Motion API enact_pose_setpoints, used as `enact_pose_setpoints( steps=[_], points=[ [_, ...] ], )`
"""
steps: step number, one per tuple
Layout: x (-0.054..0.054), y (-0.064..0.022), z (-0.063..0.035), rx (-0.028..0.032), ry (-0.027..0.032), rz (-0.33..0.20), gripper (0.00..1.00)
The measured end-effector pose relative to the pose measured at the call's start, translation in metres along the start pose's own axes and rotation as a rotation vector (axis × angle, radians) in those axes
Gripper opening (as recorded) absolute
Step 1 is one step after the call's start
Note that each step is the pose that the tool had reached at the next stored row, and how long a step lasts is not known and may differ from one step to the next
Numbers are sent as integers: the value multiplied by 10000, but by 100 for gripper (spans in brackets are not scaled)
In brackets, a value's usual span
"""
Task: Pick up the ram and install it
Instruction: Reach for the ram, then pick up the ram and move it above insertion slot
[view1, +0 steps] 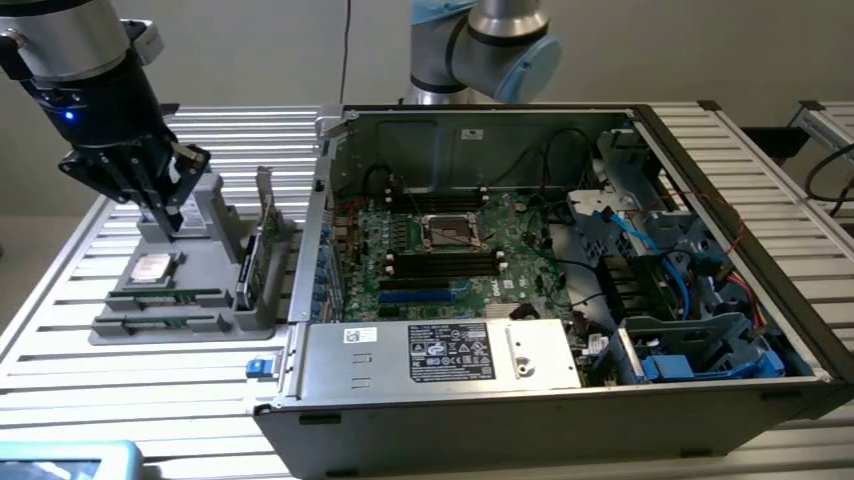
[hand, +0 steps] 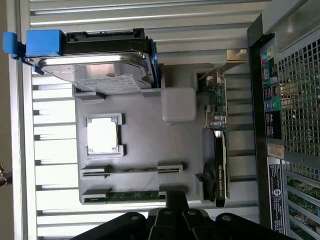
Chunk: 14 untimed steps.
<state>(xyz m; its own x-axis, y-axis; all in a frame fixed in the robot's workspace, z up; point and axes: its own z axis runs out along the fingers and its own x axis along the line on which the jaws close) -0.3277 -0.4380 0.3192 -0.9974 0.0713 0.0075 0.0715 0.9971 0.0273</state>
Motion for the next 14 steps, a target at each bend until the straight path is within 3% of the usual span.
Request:
enact_pose_setpoints(
  steps=[9, 14],
  points=[
    [132, -10, 18, 16, -1, 0, 11],
    [137, -10, 19, 17, -1, 0, 11]
  ],
)
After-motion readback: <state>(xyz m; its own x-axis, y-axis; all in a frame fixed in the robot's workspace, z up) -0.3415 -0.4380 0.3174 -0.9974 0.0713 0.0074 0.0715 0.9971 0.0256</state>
